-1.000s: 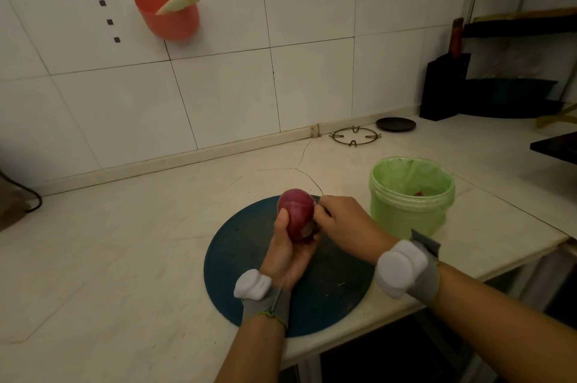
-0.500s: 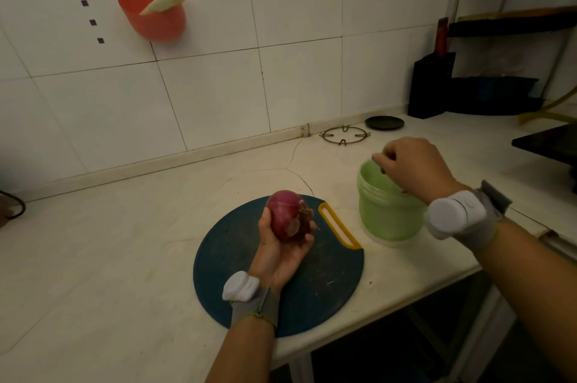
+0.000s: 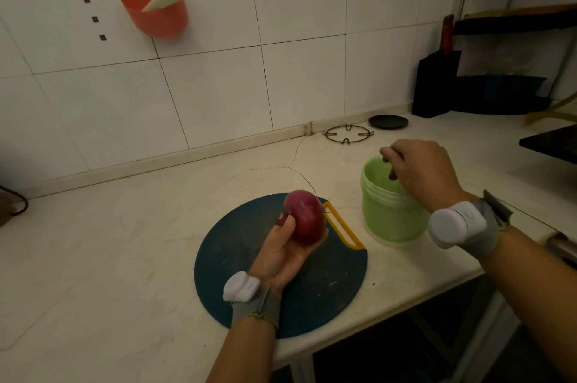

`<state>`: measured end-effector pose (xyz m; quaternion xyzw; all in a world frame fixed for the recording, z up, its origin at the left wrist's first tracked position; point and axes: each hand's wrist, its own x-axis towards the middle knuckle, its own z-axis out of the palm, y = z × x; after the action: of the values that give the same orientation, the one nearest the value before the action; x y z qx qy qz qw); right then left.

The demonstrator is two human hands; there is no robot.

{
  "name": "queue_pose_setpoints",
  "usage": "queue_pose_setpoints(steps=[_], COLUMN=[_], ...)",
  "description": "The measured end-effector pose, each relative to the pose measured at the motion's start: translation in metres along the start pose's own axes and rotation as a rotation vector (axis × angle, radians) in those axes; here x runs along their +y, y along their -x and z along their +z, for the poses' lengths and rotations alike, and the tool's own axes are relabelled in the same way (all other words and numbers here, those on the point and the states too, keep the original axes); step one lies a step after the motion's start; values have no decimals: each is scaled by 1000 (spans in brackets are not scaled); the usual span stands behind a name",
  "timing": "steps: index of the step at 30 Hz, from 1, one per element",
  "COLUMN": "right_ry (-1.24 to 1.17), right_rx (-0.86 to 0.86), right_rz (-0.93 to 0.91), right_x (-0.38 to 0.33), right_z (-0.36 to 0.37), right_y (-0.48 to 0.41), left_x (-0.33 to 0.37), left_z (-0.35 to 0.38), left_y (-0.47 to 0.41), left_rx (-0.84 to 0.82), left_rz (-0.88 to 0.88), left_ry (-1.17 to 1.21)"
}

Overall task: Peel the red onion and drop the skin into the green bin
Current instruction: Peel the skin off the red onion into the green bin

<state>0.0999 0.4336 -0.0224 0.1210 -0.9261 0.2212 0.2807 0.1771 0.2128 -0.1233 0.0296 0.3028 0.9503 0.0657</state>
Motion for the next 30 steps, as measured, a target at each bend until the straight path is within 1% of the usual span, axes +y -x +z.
queue_pose_setpoints(steps=[2,4,7,9,11,16,19,24,30], right_ry=[-68,-226,-484,-558,-575,-566,-567,-570,-507], right_rx=[-8,-53,-195,-265,-288,-269,-253,-245,-213], right_rz=[-61,-137,-273,-382,-453,-514,-520,-522,-544], right_x=[-9,-23,-46,-57,-64,-69,-69,-69,-70], right_z=[-1,-4,-6,-2,4,19,24,24,24], right_y=[5,14,32,43,50,59,61,62,65], left_x=[0,0,0,0,1,0,0,-1,1], left_z=[0,0,1,2,4,3,2,3,4], left_y=[0,0,1,3,3,4,4,6,5], left_rx=[-10,-16,-14,1,17,23,1,16,13], left_rz=[17,28,43,47,50,65,76,80,76], left_ry=[14,-1,-6,-14,-17,-35,-20,-31,-62])
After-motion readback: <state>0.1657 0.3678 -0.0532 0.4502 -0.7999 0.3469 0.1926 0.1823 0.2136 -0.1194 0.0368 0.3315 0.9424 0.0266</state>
